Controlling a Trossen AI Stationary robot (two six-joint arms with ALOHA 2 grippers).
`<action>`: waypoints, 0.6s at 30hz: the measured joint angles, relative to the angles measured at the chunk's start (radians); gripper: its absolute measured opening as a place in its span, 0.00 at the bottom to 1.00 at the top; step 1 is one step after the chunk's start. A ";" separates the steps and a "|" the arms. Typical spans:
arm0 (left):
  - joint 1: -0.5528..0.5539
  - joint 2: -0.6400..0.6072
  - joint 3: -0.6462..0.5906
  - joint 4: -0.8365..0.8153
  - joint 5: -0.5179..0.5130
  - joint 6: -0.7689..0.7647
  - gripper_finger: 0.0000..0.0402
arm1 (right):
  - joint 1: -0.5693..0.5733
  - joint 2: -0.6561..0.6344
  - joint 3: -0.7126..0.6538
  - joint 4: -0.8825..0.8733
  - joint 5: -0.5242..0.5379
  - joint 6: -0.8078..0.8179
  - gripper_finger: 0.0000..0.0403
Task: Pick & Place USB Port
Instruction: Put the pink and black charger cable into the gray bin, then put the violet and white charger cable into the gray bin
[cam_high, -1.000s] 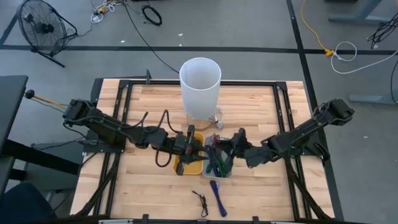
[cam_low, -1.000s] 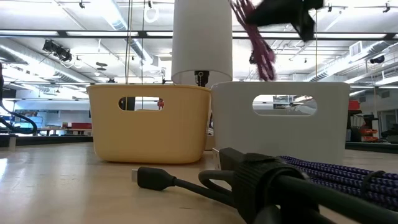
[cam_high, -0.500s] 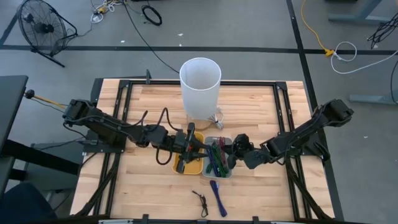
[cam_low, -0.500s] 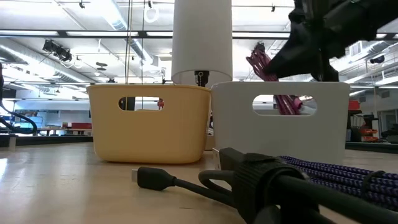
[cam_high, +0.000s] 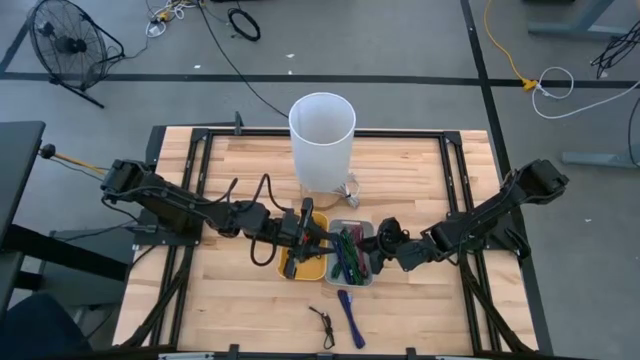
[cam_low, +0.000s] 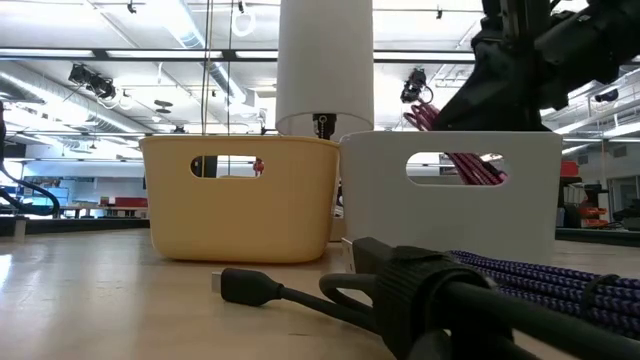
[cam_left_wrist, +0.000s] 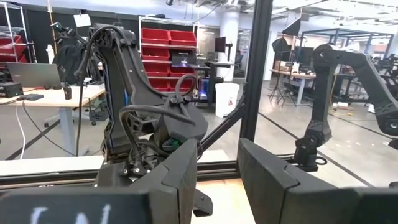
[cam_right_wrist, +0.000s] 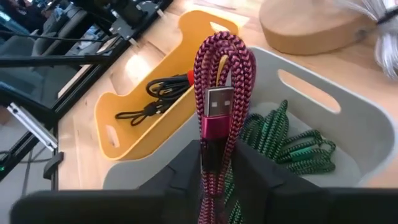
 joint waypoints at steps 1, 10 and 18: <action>0.000 0.000 0.000 0.000 0.000 0.000 0.30 | -0.001 0.000 0.000 0.009 0.000 -0.017 0.23; 0.000 0.000 -0.001 -0.001 0.000 0.000 0.30 | -0.001 0.000 0.000 0.063 0.000 -0.098 0.36; 0.000 0.000 -0.001 -0.001 0.000 0.000 0.30 | 0.014 -0.001 0.000 0.253 -0.195 -0.195 0.37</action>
